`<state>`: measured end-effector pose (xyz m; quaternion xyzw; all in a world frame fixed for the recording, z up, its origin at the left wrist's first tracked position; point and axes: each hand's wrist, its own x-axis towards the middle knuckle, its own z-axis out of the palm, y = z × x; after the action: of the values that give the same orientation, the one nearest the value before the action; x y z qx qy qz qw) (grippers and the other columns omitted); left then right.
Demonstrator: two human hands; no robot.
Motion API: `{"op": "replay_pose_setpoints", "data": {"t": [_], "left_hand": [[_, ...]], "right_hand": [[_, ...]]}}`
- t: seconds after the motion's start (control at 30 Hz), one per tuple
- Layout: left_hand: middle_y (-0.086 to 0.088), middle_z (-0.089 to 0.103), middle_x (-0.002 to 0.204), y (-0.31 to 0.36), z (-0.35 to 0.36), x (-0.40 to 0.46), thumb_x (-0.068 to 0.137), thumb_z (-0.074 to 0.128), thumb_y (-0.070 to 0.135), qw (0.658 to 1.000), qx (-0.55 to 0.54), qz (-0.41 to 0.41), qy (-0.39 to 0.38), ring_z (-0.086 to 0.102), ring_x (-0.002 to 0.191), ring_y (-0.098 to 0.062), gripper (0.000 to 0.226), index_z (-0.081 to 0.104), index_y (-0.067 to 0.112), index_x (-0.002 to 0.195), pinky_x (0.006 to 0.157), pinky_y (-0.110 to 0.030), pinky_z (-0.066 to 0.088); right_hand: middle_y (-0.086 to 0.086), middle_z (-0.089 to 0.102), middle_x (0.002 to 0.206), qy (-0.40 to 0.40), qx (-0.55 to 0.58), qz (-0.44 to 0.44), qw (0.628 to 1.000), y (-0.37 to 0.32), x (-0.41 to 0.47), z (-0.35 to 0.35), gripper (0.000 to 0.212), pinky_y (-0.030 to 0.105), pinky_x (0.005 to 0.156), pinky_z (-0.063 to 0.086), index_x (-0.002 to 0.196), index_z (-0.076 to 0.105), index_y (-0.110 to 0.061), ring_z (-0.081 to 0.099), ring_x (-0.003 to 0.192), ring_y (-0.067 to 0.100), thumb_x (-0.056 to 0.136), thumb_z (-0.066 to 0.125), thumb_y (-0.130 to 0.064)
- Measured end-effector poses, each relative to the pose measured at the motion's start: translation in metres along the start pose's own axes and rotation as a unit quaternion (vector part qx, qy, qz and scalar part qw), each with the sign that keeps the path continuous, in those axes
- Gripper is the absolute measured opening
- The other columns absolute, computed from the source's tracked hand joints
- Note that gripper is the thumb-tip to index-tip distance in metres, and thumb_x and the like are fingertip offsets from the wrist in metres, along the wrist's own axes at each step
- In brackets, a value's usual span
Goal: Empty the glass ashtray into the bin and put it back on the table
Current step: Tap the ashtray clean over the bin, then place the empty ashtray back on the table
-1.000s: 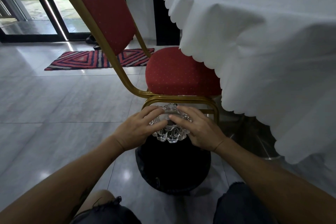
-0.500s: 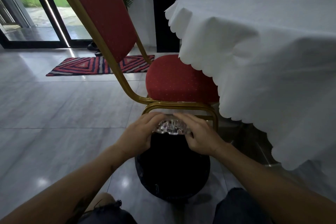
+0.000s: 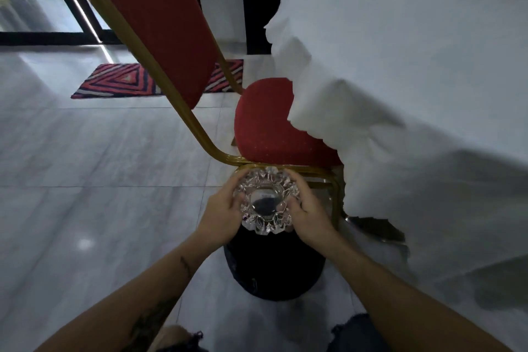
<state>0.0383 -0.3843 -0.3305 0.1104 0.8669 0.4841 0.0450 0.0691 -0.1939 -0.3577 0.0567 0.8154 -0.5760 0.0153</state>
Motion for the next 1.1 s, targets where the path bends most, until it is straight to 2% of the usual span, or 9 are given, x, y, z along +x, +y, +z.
{"op": "replay_pose_setpoints", "data": {"t": [0.13,0.27,0.4,0.5,0.63,0.7,0.8,0.93,1.1], "left_hand": [[0.002,0.060,0.138,0.068,-0.054,0.002,0.100,0.042,0.005,0.998,-0.006,-0.057,0.005,0.054,0.126,-0.013,0.047,0.050,0.027,0.140,0.112,-0.039,0.043],[0.000,0.065,0.130,0.146,-0.112,0.005,0.099,0.043,0.006,0.995,-0.016,-0.098,0.016,0.059,0.120,-0.017,0.043,0.056,0.026,0.134,0.109,-0.041,0.045],[-0.016,0.069,0.120,0.224,-0.159,0.002,0.100,0.044,0.010,0.992,-0.038,-0.119,0.002,0.066,0.103,-0.031,0.041,0.055,0.026,0.136,0.087,-0.034,0.055],[-0.010,0.070,0.118,0.269,-0.182,0.011,0.098,0.046,0.012,0.995,-0.032,-0.096,-0.009,0.063,0.066,-0.005,0.042,0.054,0.030,0.135,0.058,-0.012,0.050],[-0.005,0.069,0.076,0.322,-0.194,0.026,0.097,0.046,0.012,0.992,-0.062,-0.103,-0.043,0.048,0.046,-0.004,0.044,0.052,0.028,0.138,0.059,-0.038,0.059],[0.001,0.067,0.084,0.343,-0.191,0.036,0.095,0.046,0.015,0.989,-0.070,-0.107,-0.070,0.058,0.051,-0.008,0.044,0.052,0.031,0.135,0.055,-0.034,0.057],[-0.003,0.071,0.114,0.362,-0.173,0.053,0.087,0.049,0.017,0.983,-0.099,-0.107,-0.111,0.074,0.077,-0.022,0.048,0.056,0.042,0.127,0.073,-0.048,0.063],[-0.019,0.073,0.101,0.396,-0.132,0.070,0.084,0.050,0.009,0.973,-0.130,-0.130,-0.137,0.065,0.076,-0.027,0.051,0.055,0.034,0.128,0.069,-0.039,0.054],[-0.018,0.072,0.106,0.432,-0.056,0.096,0.092,0.053,0.006,0.959,-0.155,-0.172,-0.163,0.071,0.094,-0.032,0.043,0.054,0.039,0.119,0.092,-0.051,0.057]], "right_hand": [[0.003,0.064,0.133,0.010,0.028,0.020,0.999,-0.085,-0.010,-0.018,0.054,0.019,0.090,0.054,0.149,0.041,-0.035,0.060,0.093,-0.008,0.102,0.046,-0.009],[-0.003,0.060,0.143,0.016,0.016,0.026,0.999,-0.171,-0.014,-0.039,0.049,0.041,0.108,0.049,0.149,0.045,-0.029,0.059,0.126,0.016,0.102,0.051,-0.018],[-0.001,0.067,0.133,0.020,0.002,0.056,0.998,-0.257,-0.023,-0.065,0.046,0.049,0.096,0.057,0.143,0.050,-0.040,0.067,0.113,0.020,0.099,0.052,-0.025],[-0.003,0.066,0.135,0.028,0.005,0.062,0.998,-0.308,-0.027,-0.094,0.046,0.048,0.103,0.052,0.140,0.053,-0.040,0.064,0.114,0.011,0.095,0.051,-0.028],[-0.006,0.060,0.137,0.036,0.004,0.086,0.996,-0.358,-0.033,-0.136,0.045,0.037,0.105,0.049,0.141,0.052,-0.035,0.059,0.118,0.013,0.100,0.044,-0.017],[-0.005,0.062,0.129,0.035,0.020,0.091,0.995,-0.371,-0.035,-0.155,0.044,0.041,0.100,0.054,0.138,0.051,-0.037,0.060,0.112,0.016,0.102,0.041,-0.014],[0.005,0.061,0.131,0.052,0.030,0.112,0.992,-0.371,-0.033,-0.185,0.049,0.043,0.077,0.060,0.146,0.046,-0.034,0.066,0.097,0.024,0.102,0.039,-0.014],[0.007,0.057,0.132,0.085,0.001,0.127,0.988,-0.357,-0.027,-0.232,0.050,0.036,0.065,0.058,0.149,0.039,-0.031,0.067,0.097,0.028,0.102,0.037,-0.014],[0.011,0.061,0.119,0.113,-0.002,0.175,0.978,-0.317,-0.010,-0.307,0.038,0.032,0.061,0.053,0.138,0.044,-0.026,0.060,0.075,0.021,0.102,0.042,-0.014]]}}
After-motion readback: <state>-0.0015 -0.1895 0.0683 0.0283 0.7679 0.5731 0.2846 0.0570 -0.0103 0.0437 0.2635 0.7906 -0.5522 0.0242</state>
